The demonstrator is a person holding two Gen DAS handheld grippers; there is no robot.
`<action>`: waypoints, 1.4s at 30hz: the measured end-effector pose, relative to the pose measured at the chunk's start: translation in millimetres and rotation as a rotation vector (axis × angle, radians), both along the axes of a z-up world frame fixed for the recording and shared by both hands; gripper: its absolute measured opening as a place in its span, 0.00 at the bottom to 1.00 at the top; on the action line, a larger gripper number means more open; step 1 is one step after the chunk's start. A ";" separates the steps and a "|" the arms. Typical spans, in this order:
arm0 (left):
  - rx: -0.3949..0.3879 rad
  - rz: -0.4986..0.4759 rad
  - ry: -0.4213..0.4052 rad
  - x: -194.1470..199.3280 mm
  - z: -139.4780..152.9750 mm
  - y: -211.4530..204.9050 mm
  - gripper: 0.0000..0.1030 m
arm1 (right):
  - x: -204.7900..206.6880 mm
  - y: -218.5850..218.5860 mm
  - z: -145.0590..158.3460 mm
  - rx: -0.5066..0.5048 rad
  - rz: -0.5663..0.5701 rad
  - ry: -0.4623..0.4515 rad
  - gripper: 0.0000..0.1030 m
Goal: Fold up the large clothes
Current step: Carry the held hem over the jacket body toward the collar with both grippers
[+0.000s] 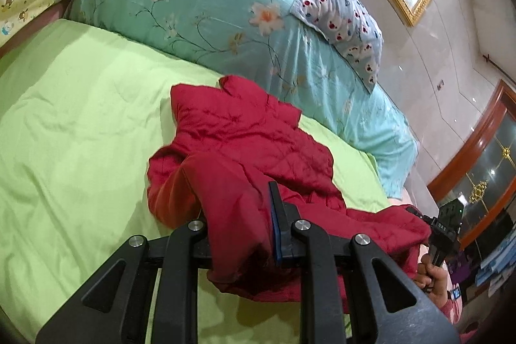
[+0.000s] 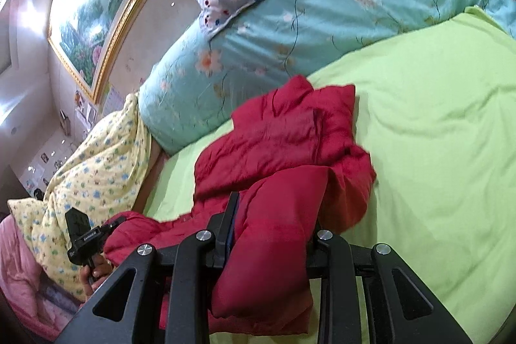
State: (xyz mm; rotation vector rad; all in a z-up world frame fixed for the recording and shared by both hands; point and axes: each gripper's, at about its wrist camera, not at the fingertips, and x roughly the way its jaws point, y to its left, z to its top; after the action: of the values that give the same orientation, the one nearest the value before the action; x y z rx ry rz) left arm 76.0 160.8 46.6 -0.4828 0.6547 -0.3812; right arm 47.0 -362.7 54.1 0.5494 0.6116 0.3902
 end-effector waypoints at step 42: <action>0.196 0.207 0.108 252.9 -37.7 -37.2 0.19 | 234.1 2.8 -31.4 -0.125 -0.268 0.057 0.30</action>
State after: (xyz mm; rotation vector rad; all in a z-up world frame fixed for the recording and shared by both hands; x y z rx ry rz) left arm 329.0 123.6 8.8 -0.3819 0.7311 -0.0941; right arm 281.1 -359.9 22.8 0.5160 0.6036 0.0834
